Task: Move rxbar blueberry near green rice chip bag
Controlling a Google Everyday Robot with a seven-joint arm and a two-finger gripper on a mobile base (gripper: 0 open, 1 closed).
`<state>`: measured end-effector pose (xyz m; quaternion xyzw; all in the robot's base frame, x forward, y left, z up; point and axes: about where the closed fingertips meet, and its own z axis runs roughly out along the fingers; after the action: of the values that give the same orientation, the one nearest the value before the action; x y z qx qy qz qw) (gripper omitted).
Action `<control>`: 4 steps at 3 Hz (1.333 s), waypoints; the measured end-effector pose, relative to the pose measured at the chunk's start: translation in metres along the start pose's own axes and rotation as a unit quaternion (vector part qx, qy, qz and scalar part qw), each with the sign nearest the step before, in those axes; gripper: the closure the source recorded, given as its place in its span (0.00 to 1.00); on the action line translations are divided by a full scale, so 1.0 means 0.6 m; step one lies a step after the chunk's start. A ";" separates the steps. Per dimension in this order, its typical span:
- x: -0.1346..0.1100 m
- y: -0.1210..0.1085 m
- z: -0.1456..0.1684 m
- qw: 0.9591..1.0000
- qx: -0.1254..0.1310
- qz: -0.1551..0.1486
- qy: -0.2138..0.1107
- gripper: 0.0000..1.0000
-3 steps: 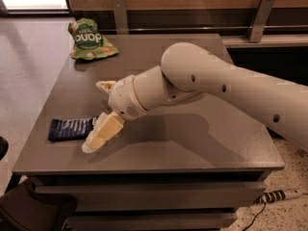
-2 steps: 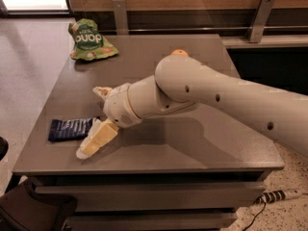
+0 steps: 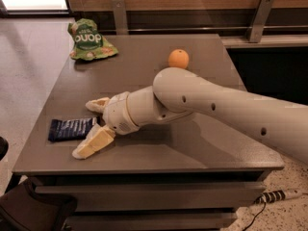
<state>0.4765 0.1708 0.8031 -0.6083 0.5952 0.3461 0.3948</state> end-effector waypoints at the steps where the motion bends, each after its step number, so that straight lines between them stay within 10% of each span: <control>1: -0.010 -0.001 -0.007 1.000 0.000 0.000 0.000 0.70; 2: -0.011 -0.001 -0.007 1.000 0.000 0.000 0.000 0.92; 4: -0.012 -0.001 -0.008 1.000 0.000 0.000 0.000 1.00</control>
Offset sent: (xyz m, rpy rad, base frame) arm 0.0000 -0.0010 0.0055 0.0000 0.0000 0.0002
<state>0.4764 0.1699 0.8116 -0.6086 0.5950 0.3462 0.3947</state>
